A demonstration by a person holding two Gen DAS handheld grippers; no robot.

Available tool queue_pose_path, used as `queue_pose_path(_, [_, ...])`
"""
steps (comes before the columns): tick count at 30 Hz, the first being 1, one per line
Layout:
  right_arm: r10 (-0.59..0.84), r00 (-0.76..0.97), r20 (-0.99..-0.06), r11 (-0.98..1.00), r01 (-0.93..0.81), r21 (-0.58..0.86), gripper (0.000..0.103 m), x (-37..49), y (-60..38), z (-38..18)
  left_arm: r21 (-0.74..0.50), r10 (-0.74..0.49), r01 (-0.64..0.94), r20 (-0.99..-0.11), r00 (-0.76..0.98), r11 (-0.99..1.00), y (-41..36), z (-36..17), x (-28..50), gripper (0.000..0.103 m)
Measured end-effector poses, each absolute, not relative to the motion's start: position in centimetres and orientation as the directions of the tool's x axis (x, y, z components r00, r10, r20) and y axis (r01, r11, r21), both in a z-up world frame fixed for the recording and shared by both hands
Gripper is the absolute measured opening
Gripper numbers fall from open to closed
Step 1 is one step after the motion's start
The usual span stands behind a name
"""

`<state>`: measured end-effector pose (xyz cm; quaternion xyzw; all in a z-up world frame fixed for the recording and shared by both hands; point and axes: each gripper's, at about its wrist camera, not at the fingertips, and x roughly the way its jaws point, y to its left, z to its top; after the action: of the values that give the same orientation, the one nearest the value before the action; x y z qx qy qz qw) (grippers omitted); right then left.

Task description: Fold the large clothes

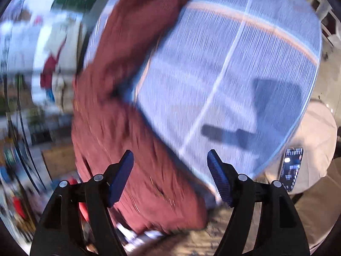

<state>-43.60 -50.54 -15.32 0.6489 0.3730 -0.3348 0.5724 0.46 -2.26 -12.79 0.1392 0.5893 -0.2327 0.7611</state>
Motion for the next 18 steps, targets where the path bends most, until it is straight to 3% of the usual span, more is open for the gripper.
queue_pose_path(5, [-0.135,0.426,-0.895,-0.151,0.884,0.443,0.072,-47.6,-63.2,-13.6,-0.016,-0.132,0.548,-0.976,0.173,0.837,-5.4,-13.2,-4.7,0.092])
queue_pose_path(8, [-0.194,0.378,-0.905,-0.16,0.898,0.409,0.072,-48.9,-70.8,-13.7,0.013,-0.078,0.513,-0.985,0.154,0.858,-6.2,-13.1,-6.8,0.092])
queue_pose_path(12, [-0.196,0.37,-0.908,-0.188,0.895,0.405,0.072,-49.2,-78.4,-15.7,0.063,-0.025,0.496,-0.985,0.168,0.866,-7.9,-12.5,-8.4,0.092])
queue_pose_path(15, [-0.087,0.342,-0.936,-0.149,0.924,0.352,0.07,-47.3,-81.2,-18.7,0.083,-0.013,0.503,-0.983,0.183,0.86,-9.9,-12.1,-9.0,0.092])
queue_pose_path(16, [-0.068,0.332,-0.941,-0.126,0.933,0.338,0.067,-46.8,-81.3,-19.4,0.085,-0.013,0.509,-0.982,0.188,0.856,-10.6,-11.9,-9.0,0.092])
queue_pose_path(18, [-0.03,0.3,-0.954,-0.066,0.951,0.301,0.042,-45.5,-81.1,-20.0,0.092,-0.018,0.53,-0.98,0.198,0.843,-12.3,-11.4,-9.2,0.092])
